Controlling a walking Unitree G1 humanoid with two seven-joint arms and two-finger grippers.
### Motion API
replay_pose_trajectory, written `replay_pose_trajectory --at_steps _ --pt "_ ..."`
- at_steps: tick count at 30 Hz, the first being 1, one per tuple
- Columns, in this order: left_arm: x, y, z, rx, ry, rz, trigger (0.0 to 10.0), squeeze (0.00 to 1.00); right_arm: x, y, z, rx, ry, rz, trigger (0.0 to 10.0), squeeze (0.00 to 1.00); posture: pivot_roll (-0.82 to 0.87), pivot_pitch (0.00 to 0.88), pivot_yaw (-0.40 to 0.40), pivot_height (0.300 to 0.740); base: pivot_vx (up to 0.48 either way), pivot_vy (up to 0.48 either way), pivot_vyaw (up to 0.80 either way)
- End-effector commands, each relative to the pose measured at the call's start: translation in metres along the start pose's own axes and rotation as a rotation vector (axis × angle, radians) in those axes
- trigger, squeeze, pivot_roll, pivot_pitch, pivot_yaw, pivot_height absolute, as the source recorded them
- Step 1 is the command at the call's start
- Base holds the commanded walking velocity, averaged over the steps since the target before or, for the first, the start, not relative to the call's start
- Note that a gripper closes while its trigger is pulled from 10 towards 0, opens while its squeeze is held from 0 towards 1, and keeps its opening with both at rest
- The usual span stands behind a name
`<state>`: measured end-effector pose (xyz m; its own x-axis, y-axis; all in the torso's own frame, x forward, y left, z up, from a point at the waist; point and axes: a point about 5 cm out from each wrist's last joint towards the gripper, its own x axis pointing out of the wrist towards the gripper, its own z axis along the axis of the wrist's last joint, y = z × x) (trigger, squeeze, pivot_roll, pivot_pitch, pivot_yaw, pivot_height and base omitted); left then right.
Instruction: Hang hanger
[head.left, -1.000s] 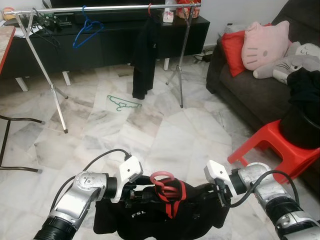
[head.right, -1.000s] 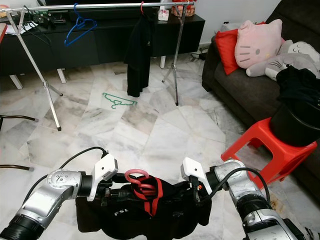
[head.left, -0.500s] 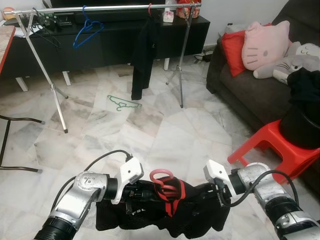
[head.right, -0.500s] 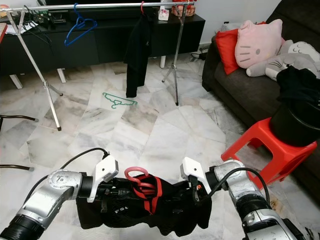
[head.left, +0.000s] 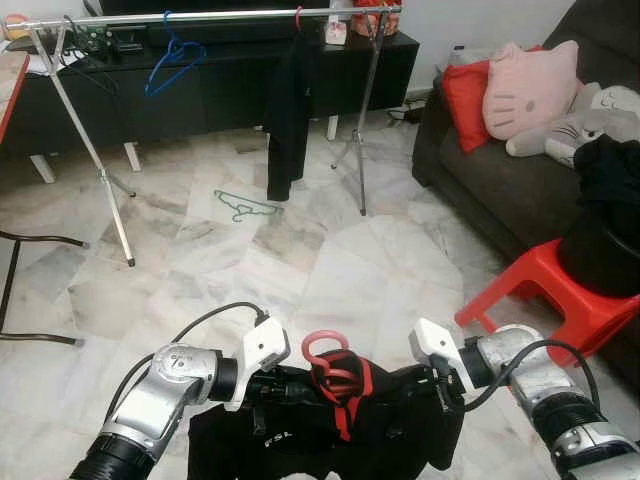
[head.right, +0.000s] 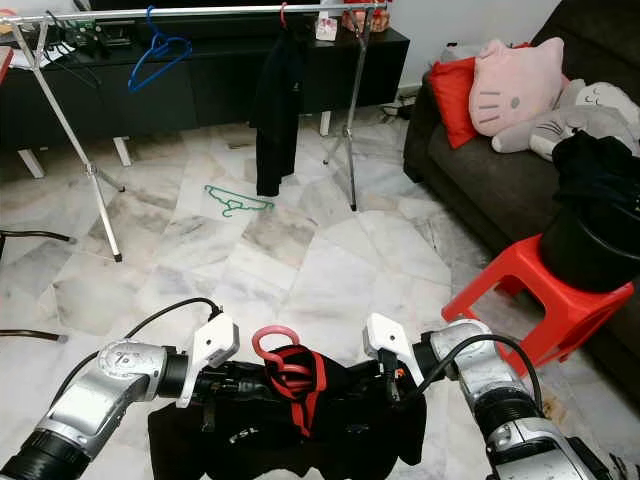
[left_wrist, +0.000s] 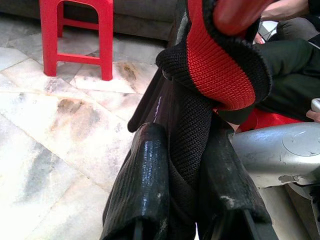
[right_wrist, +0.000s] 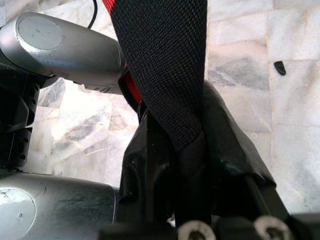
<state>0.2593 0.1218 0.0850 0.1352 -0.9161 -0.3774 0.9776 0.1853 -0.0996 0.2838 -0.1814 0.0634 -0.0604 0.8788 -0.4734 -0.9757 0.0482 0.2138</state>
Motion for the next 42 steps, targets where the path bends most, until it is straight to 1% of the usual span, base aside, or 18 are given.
replay_pose_trajectory --at_steps 1,37,38,39,42 --pt "0.0015 0.0011 0.0048 0.004 -0.023 0.024 0.0 0.00 0.0046 -0.0020 0.0127 -0.055 -0.043 0.026 0.0 0.00 -0.04 0.047 -0.114 0.740 0.000 0.000 0.00" --pt "0.0015 0.0011 0.0049 0.004 -0.024 0.023 0.0 0.00 0.0050 -0.0020 0.0128 -0.056 -0.043 0.027 0.0 0.00 -0.04 0.047 -0.114 0.740 0.000 0.000 0.00" --pt "0.0017 0.0039 0.0034 0.010 -0.020 0.053 0.0 0.00 0.0046 -0.0014 0.0113 -0.057 -0.031 0.030 10.0 0.00 -0.04 0.054 -0.118 0.740 0.000 0.000 0.00" --pt "0.0018 0.0060 0.0023 0.014 -0.017 0.075 0.0 0.00 0.0042 -0.0010 0.0100 -0.056 -0.022 0.033 10.0 0.00 -0.04 0.054 -0.118 0.740 0.000 0.000 0.00" --pt "0.0018 0.0074 0.0015 0.017 -0.014 0.089 0.0 0.00 0.0040 -0.0007 0.0092 -0.056 -0.016 0.035 10.0 0.00 -0.04 0.054 -0.118 0.740 0.000 0.000 0.00"
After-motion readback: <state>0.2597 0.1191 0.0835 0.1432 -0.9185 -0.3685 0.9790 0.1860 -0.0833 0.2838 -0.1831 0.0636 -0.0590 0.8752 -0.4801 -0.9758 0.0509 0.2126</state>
